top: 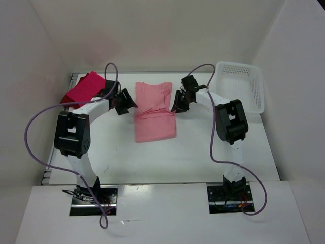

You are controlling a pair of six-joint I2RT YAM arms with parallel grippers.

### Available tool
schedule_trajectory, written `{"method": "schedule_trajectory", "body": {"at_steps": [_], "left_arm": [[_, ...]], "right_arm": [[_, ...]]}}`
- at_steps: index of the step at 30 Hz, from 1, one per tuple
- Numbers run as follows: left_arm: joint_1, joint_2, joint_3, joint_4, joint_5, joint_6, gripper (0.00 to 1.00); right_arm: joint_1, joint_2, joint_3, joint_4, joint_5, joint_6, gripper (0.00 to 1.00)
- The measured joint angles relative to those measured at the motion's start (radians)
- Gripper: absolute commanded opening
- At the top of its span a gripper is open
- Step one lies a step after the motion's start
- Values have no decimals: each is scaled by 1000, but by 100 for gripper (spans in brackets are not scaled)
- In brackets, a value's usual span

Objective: Fold and stack the t-shirts
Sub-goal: Fold the folded rectangular tshirt in 1/3 of the way

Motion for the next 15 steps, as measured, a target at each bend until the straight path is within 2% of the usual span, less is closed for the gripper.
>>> {"method": "schedule_trajectory", "body": {"at_steps": [2, 5, 6, 9, 10, 11, 13, 15], "left_arm": [[6, -33, 0, 9, -5, 0, 79], [8, -143, -32, 48, -8, -9, 75], [7, -198, -63, 72, 0, -21, 66], [-27, -339, -174, 145, 26, -65, 44], [-54, -367, -218, 167, 33, -82, 33], [-83, -383, -260, 189, 43, -98, 29], [-153, -385, -354, 219, 54, -130, 25], [-210, -362, -429, 216, 66, -151, 25]], "right_arm": [[0, -10, 3, 3, 2, -1, 41], [0, -45, -1, 3, 4, 0, 42], [0, -69, -11, 8, 5, -1, 29], [6, -153, -54, 18, 9, -2, 0], [11, -178, -64, 23, 10, -3, 0], [22, -195, -67, 26, 11, 2, 0], [55, -206, -68, 45, 10, 8, 0], [97, -194, -67, 58, 0, 9, 0]]}}
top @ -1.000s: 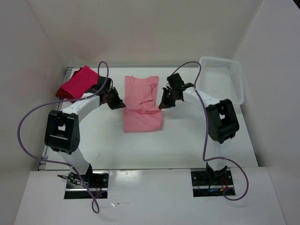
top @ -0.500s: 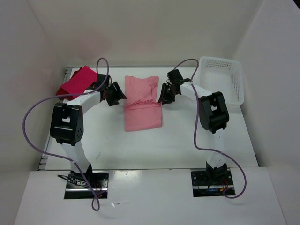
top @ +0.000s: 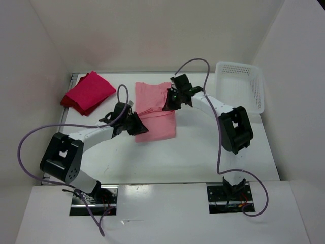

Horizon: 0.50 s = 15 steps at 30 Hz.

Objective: Fold and stack the t-shirts
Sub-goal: Fold the folded rectangular tshirt in 1/3 of the way

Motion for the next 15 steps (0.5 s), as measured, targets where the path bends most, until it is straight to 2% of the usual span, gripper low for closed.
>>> {"method": "schedule_trajectory", "body": {"at_steps": [7, 15], "left_arm": [[-35, 71, -50, 1, -12, -39, 27], [-35, 98, -127, 26, -44, -36, 30]], "right_arm": [[115, 161, 29, 21, -69, 19, 0], [106, 292, 119, 18, -74, 32, 0]]}}
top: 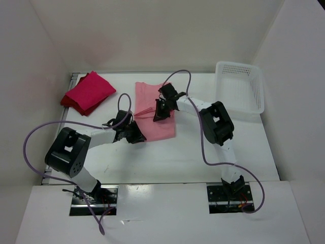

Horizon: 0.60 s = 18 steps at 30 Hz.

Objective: Fold and stack the t-shirts
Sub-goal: Fold the folded rectangular tshirt in 1/3 of the way

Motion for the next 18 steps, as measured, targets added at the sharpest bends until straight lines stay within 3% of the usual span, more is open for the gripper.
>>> {"method": "schedule_trajectory", "body": {"at_steps": [5, 13, 16, 18], "left_arm": [[0, 10, -3, 23, 2, 4, 30], [-4, -48, -8, -41, -37, 27, 38], [-3, -97, -6, -87, -56, 32, 39], [-3, -122, -2, -104, -64, 32, 42]], "right_arm": [[-19, 41, 105, 3, 23, 21, 0], [-61, 177, 369, -4, 99, 52, 0], [-66, 164, 372, -5, 96, 53, 0], [-64, 106, 289, 10, 93, 47, 0]]}}
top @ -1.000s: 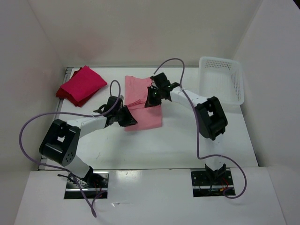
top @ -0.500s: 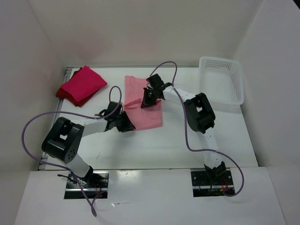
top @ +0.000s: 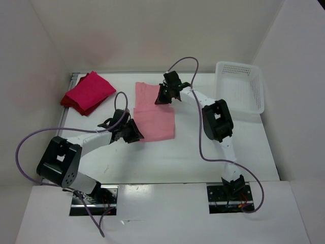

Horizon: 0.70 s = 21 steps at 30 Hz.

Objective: Fold and stack the t-shirts
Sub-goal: Fold the folded rectangular tshirt in 1/3 of the way

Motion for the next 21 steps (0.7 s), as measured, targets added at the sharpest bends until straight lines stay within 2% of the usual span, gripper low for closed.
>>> {"method": "schedule_trajectory", "body": {"at_steps": [5, 11, 19, 20, 21], "left_arm": [[15, -30, -2, -12, 1, 0, 47], [86, -66, -99, -6, 13, -10, 49], [88, 21, -76, 53, 70, -31, 49], [88, 29, -70, 60, 72, -31, 47], [88, 34, -67, 65, 71, -31, 45]], "right_arm": [[6, -246, -328, 26, -32, -9, 0], [7, -525, -730, 105, -71, 8, 3], [7, -547, -930, 141, -69, 55, 6], [7, -537, -936, 149, -67, 56, 11], [7, -532, -940, 157, -67, 63, 21]]}}
